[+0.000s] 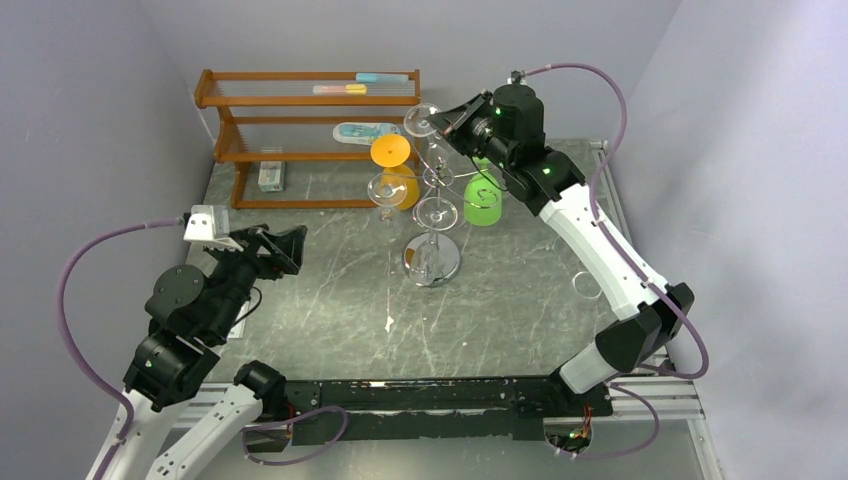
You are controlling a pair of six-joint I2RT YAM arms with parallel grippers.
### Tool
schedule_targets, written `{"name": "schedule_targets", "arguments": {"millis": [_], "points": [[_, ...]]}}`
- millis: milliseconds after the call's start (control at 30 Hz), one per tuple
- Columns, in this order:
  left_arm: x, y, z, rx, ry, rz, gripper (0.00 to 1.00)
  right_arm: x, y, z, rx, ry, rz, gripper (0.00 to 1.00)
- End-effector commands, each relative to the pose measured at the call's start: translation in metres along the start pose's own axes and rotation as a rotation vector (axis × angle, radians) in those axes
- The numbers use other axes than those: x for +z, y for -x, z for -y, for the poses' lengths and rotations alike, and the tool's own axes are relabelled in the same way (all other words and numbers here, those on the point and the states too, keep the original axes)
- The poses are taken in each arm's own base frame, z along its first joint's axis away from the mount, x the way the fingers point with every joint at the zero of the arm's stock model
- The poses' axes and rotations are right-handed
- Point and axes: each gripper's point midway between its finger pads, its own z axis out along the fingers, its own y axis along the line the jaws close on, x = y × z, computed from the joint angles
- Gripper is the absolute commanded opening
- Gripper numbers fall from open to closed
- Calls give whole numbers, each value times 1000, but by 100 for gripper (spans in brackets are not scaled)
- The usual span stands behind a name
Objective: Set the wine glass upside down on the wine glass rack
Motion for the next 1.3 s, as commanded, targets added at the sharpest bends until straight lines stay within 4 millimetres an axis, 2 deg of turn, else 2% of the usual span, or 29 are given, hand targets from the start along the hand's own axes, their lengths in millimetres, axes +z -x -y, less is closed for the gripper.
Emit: {"name": "schedule_targets", "arguments": {"millis": [0, 333, 667, 867, 1033, 1267], "points": [[-3, -3, -6, -2, 28, -5, 82, -20, 29, -4, -20, -17, 111, 0], [-3, -2, -1, -3, -2, -3, 83, -16, 50, 5, -83, -58, 208, 0], [-2, -1, 3, -3, -21, 1, 94, 2, 52, 22, -106, -56, 199, 0], [-2, -2, 3, -2, -21, -1, 94, 17, 49, 26, -123, -37, 151, 0], [-1, -4, 4, 0, -31, -5, 94, 30, 37, 32, -129, -27, 80, 4], [0, -4, 4, 0, -29, -5, 94, 34, 27, 33, -125, -8, 23, 11]]}}
